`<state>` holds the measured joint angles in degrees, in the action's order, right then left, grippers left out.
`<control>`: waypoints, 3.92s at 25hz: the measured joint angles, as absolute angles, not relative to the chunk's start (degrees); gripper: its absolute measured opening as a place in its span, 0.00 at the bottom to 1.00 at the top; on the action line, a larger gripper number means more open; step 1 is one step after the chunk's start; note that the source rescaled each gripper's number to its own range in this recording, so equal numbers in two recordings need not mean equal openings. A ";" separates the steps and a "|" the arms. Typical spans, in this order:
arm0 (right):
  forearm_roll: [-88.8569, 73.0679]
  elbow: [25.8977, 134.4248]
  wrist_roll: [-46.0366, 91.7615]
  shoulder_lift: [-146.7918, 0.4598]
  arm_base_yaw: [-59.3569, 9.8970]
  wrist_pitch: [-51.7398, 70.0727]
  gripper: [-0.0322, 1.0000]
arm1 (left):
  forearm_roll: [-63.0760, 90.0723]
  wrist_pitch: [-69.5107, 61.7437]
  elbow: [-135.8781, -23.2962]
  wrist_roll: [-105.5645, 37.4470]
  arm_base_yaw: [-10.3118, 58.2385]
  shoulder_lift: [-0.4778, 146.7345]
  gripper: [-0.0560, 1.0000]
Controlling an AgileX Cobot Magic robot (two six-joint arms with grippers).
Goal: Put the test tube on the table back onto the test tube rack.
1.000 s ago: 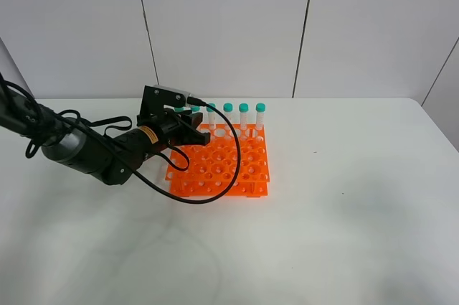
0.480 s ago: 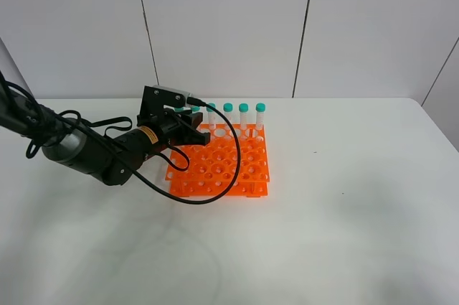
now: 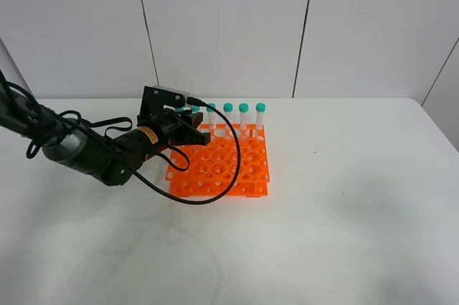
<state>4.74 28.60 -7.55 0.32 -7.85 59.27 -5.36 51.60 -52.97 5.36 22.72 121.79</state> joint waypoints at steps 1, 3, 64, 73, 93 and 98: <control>4.74 28.60 -7.55 0.32 -7.85 59.27 0.91 | -5.36 51.60 -52.97 5.42 22.72 121.79 0.10; 4.74 28.60 -7.55 0.32 -7.85 59.27 0.91 | -5.36 51.60 -52.97 5.53 22.72 121.79 0.13; 4.74 28.60 -7.55 0.32 -7.85 59.27 0.91 | -4.32 -22.29 -52.66 4.09 0.67 88.31 0.28; 4.74 28.60 -7.55 0.32 -7.85 59.27 0.91 | 4.02 -39.09 -52.66 -5.76 0.12 88.24 0.94; 4.74 28.60 -7.55 0.32 -7.85 59.27 0.91 | 3.73 -54.86 -52.95 -6.06 0.12 68.21 1.00; 4.74 28.60 -7.55 0.32 -7.85 59.27 0.91 | 3.66 -55.34 -51.11 -6.12 0.12 61.92 1.00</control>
